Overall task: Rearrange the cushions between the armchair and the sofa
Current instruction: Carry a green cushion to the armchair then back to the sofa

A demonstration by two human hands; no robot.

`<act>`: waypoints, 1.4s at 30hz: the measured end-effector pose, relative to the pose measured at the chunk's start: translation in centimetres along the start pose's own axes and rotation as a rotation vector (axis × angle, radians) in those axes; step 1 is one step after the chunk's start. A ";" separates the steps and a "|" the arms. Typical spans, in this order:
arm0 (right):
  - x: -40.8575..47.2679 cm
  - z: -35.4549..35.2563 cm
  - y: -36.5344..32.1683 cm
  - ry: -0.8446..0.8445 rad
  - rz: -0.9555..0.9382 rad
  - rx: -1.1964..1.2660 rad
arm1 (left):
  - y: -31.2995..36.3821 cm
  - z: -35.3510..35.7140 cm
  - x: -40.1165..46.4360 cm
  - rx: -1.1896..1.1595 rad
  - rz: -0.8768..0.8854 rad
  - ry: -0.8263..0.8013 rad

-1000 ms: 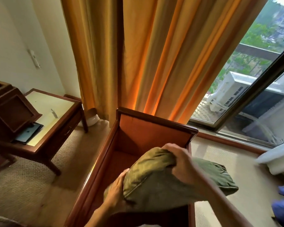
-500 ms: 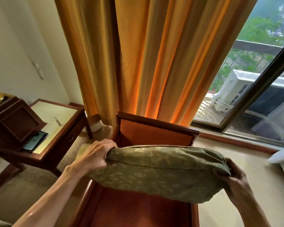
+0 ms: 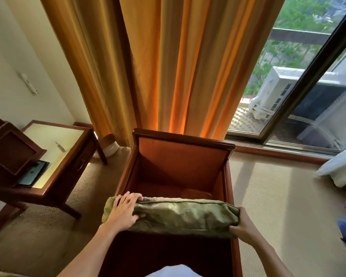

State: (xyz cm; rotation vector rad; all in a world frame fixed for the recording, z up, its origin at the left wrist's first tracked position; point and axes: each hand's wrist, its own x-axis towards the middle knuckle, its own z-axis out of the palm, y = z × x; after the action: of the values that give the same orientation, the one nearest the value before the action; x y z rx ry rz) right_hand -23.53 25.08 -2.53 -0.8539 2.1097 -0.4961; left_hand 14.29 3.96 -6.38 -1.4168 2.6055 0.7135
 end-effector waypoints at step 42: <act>5.5 9.1 -5.4 -0.084 -0.490 -0.795 | 2.4 0.6 -3.7 0.325 -0.135 -0.173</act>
State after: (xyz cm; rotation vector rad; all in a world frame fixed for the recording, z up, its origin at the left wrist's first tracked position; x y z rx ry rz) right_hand -16.72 16.83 -7.83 -1.8239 2.0058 0.1787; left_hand 14.36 8.17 -4.95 -1.3490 2.3366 0.3569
